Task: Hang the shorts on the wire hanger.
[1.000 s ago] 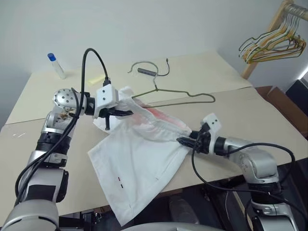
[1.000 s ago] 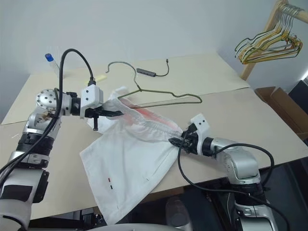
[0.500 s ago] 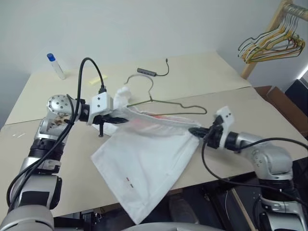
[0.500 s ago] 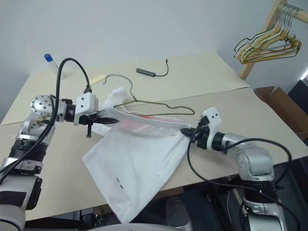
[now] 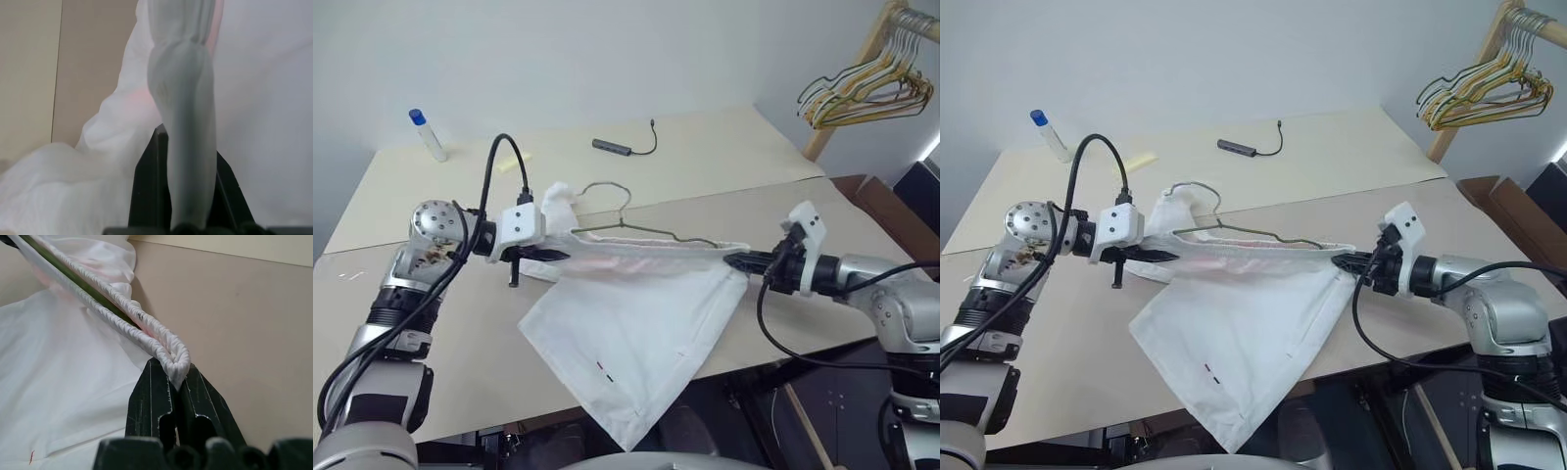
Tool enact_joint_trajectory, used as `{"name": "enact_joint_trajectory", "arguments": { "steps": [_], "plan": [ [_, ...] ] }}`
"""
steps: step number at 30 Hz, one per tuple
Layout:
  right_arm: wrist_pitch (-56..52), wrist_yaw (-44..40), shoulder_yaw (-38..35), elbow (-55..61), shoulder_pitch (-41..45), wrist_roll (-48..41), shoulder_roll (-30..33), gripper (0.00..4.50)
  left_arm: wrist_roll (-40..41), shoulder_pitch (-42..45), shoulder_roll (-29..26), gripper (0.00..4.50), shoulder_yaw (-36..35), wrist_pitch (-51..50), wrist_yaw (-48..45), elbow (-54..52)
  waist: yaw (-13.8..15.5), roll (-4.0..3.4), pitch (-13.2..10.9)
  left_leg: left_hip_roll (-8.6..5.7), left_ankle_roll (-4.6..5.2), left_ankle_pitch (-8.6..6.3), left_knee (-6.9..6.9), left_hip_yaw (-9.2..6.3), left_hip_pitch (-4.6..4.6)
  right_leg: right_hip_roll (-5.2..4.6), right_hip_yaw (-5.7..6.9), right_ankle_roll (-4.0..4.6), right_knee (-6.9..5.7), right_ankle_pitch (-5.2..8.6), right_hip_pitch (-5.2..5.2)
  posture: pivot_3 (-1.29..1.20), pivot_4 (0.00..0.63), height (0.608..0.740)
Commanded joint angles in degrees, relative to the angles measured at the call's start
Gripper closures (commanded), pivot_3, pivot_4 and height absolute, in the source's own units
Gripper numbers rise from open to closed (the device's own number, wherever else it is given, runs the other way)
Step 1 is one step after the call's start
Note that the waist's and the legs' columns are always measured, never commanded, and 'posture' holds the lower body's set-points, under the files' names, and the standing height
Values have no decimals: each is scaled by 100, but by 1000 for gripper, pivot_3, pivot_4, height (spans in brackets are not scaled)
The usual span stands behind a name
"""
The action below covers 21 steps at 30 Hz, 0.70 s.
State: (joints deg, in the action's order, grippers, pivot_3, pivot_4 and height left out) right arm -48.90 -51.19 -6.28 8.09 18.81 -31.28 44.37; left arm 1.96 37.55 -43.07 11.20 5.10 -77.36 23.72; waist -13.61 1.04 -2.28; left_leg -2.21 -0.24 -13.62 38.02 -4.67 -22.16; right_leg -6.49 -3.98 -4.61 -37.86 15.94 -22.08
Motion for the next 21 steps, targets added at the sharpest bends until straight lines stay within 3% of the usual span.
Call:
{"name": "enact_joint_trajectory", "arguments": {
  "steps": [1,8,15,21],
  "plan": [
    [253,-79,-260,-15,116,101,323,4479,-306,84,-254,4500,-26,38,215,173,9,0,0,0,0,0,0,0,-1,-1,0,0,0,0,0,-217,0,740],
    [459,-104,111,726,273,291,602,4479,-466,114,-63,4500,195,58,308,203,-2,0,0,1,0,0,0,0,-4,-1,0,0,2,0,-2,-230,0,740],
    [452,306,854,1599,451,696,417,4479,-328,491,522,4500,130,-520,601,303,0,1,1,1,0,0,2,0,-8,-2,2,-2,8,1,-2,-245,0,740],
    [635,553,1309,1807,431,1209,373,4479,-342,643,657,4500,94,-669,727,419,-20,1,1,0,0,0,2,-1,-10,-2,3,-1,9,1,-4,-253,0,740]
  ]
}}
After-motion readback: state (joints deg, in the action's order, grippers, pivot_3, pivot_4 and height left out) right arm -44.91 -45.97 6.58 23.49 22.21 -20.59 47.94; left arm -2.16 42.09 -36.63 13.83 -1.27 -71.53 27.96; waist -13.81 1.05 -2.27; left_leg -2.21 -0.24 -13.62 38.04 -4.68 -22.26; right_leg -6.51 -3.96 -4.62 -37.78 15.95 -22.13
